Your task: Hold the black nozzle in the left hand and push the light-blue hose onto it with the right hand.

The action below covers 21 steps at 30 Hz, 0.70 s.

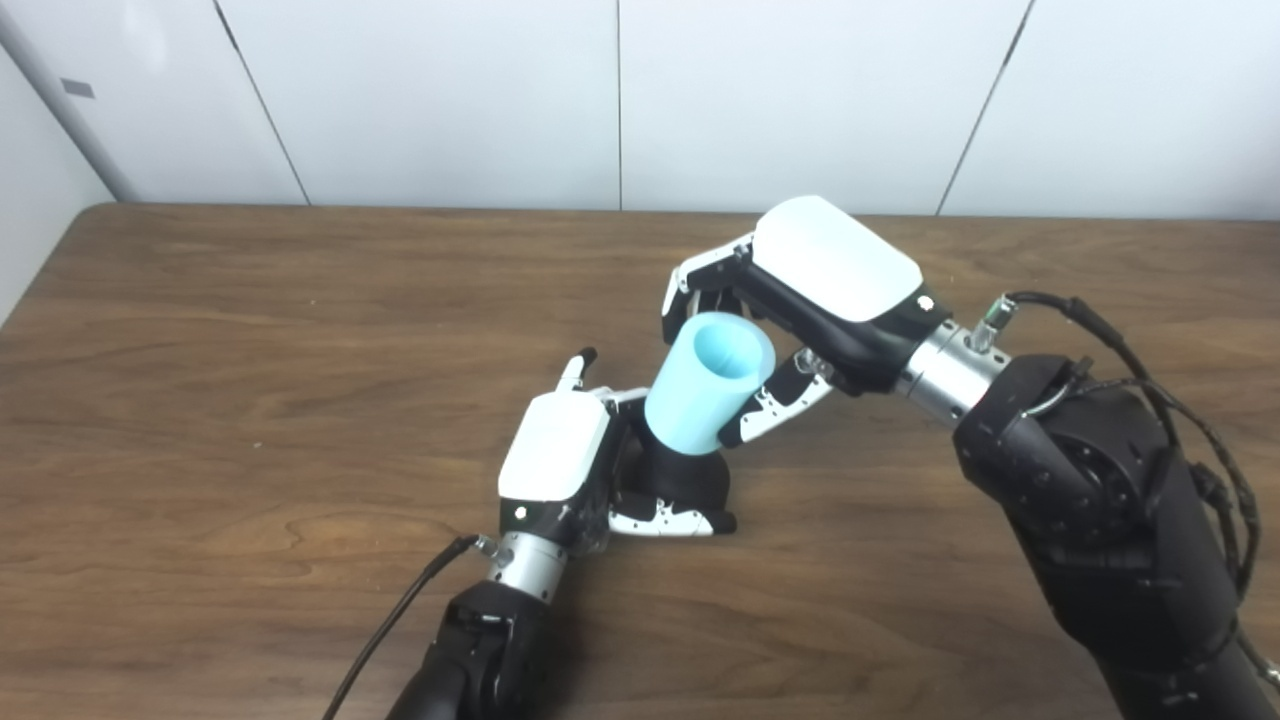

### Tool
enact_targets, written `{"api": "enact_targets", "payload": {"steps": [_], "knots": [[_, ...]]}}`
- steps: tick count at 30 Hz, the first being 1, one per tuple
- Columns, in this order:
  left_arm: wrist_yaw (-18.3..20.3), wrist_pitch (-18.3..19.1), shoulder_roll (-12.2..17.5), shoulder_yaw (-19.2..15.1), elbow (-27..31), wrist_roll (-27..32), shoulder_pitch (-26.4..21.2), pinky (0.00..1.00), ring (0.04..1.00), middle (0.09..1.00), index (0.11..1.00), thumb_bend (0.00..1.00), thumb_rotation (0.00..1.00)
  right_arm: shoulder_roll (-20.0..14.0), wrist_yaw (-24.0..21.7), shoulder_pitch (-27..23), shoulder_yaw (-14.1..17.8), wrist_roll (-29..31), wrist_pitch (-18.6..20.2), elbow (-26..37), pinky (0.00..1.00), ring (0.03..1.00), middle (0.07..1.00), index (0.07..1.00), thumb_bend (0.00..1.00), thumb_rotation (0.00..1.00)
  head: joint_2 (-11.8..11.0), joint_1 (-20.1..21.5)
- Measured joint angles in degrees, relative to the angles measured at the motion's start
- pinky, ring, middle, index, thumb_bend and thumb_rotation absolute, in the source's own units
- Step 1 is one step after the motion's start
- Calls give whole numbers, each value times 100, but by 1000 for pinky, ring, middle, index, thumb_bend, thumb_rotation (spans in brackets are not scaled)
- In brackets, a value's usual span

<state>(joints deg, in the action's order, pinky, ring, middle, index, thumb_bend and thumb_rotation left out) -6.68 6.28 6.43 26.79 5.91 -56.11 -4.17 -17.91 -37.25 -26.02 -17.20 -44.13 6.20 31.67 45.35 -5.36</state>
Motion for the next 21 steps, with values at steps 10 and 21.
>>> {"api": "enact_targets", "payload": {"steps": [10,21], "knots": [[-35,-2,-8,19,-17,3,-1,988,625,490,480,525,0,-12,-114,-19,-19,-19,20,0,433,549,577,496,524,130,0,0],[-36,-1,-10,34,-18,2,0,990,618,485,484,526,0,-26,-129,-13,-15,-14,21,-1,476,593,626,639,872,218,26,35]]}}
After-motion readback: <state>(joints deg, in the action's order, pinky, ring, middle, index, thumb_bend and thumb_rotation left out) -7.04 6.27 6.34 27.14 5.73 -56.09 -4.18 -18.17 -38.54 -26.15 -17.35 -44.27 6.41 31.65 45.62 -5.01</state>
